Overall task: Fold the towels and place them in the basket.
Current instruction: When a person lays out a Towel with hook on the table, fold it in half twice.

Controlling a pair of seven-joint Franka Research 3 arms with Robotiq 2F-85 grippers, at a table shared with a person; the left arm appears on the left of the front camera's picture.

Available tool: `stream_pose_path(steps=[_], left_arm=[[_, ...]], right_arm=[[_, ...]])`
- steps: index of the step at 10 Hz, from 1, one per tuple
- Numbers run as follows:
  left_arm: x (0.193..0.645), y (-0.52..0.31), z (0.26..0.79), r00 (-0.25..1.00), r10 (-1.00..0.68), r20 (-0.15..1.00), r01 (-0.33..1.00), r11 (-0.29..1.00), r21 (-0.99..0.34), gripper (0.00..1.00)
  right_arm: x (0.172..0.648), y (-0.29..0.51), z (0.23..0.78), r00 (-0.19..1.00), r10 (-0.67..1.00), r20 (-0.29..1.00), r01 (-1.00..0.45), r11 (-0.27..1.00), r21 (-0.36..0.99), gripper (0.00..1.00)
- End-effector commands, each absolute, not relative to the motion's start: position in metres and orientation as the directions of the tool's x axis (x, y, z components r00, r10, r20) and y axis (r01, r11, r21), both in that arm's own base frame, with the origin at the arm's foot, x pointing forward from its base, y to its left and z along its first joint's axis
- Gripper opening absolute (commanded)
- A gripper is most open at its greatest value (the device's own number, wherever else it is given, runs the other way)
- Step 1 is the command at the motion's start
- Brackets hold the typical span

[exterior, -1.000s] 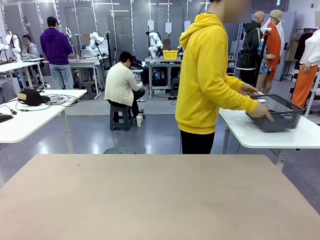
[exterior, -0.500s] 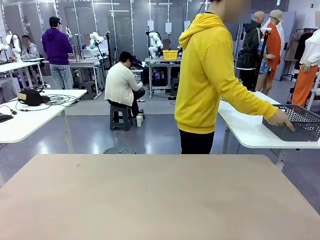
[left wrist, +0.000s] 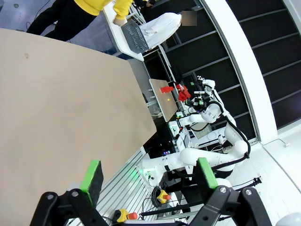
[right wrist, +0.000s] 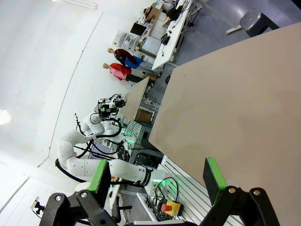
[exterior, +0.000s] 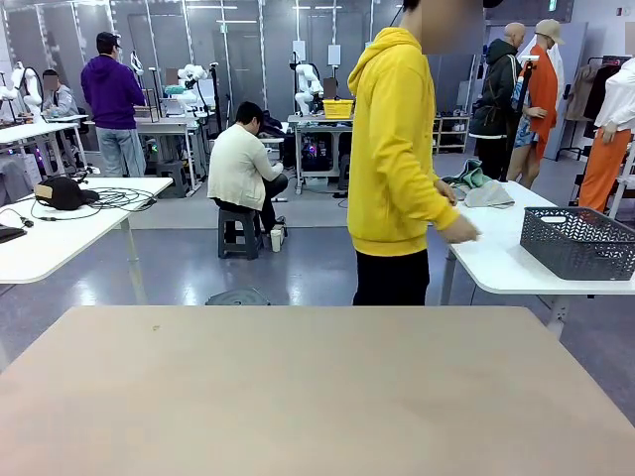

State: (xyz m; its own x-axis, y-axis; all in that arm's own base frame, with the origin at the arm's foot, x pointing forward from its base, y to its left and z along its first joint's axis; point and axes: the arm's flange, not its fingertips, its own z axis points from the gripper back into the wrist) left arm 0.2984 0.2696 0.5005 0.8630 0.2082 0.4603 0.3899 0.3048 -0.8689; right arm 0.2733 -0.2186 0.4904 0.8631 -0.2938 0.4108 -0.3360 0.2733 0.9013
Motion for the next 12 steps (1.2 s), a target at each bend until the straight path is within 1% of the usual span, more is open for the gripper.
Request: stream_pose_path(steps=[1,12], left_arm=[[0.2967,0.2699,0.4987,0.862,0.201,0.465,0.397,0.302,-0.867,1.0],[0.2967,0.2699,0.4987,0.862,0.201,0.465,0.397,0.302,-0.867,1.0]], right_arm=[[0.2749,-0.2198,0.4912,0.852,-0.297,0.432,-0.358,0.271,0.893,1.0],[0.2749,-0.2198,0.4912,0.852,-0.297,0.432,-0.358,0.271,0.893,1.0]])
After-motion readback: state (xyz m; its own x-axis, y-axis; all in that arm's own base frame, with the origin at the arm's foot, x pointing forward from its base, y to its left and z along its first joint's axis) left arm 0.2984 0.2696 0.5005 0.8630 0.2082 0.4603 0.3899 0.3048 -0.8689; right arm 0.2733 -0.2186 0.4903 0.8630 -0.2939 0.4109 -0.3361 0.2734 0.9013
